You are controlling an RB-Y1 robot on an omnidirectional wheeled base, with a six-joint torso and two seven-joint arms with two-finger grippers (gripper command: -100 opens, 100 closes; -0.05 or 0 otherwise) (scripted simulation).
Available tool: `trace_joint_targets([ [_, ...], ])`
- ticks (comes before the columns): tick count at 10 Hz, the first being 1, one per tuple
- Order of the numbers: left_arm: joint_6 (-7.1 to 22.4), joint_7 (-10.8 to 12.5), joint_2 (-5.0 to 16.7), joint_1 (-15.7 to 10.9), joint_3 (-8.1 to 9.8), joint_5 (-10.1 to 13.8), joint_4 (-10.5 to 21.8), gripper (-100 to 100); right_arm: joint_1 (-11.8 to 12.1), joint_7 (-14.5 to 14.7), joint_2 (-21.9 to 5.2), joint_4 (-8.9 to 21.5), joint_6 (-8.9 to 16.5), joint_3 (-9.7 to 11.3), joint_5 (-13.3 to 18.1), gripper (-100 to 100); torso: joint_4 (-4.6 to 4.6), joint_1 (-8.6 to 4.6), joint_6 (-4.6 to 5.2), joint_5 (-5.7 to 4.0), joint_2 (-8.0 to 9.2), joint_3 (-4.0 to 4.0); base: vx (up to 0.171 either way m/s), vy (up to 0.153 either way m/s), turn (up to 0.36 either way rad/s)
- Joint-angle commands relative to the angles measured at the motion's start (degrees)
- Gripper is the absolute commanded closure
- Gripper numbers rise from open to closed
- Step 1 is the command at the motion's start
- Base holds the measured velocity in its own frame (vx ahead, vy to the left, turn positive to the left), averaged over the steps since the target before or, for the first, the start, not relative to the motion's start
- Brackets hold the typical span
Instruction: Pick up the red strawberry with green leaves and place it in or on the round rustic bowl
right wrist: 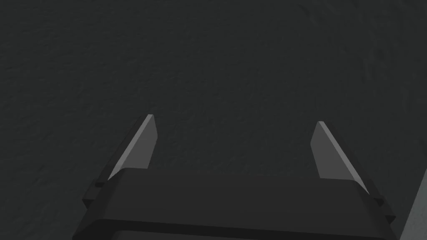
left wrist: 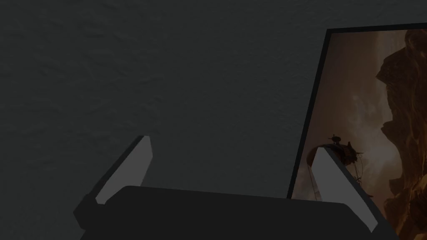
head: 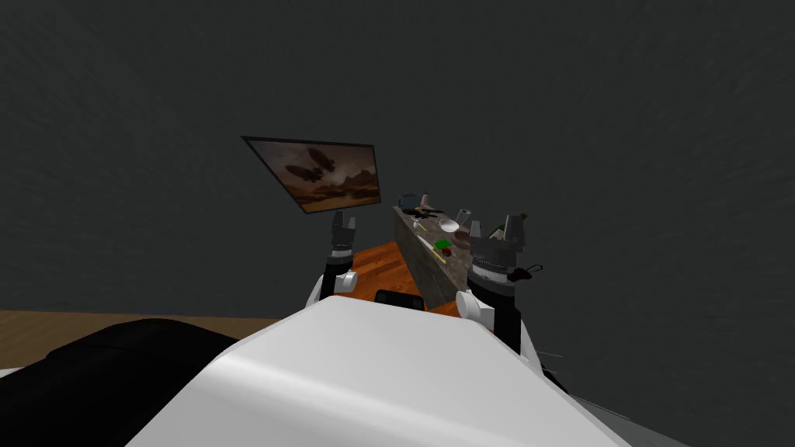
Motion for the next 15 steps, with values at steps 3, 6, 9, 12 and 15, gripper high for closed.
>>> trace_joint_targets([
  [3,0.0,0.0,0.0,0.0,0.0,0.0,0.0,0,-1.0,3.3,-3.1,3.5,-0.8,-1.2,3.3,-100,0.01,0.21,0.01,0.04,0.04,0.02,-0.013,0.057,-0.129],
  [6,0.0,0.0,0.0,0.0,0.0,0.0,0.0,0,-2.1,6.8,-5.0,7.1,-1.5,-2.5,7.0,-100,0.01,0.19,0.01,0.04,0.06,0.03,-0.017,0.055,-0.122],
  [9,0.0,0.0,0.0,0.0,0.0,0.0,0.0,0,-3.5,11.0,-6.9,11.6,-2.2,-4.2,11.8,-100,0.01,0.26,0.0,0.06,0.02,0.01,-0.007,0.071,-0.16],
  [12,0.0,0.0,0.0,0.0,-0.01,0.0,0.0,0,-5.2,15.6,-8.4,16.7,-2.8,-6.0,17.2,-100,0.0,0.28,0.0,0.06,0.02,0.01,-0.016,0.075,-0.169],
  [15,0.0,0.0,0.0,0.0,-0.01,0.0,0.0,0,-6.4,18.8,-9.1,20.3,-3.2,-7.3,21.5,-100,0.0,0.35,0.0,0.08,-0.03,-0.01,-0.003,0.077,-0.139],
])
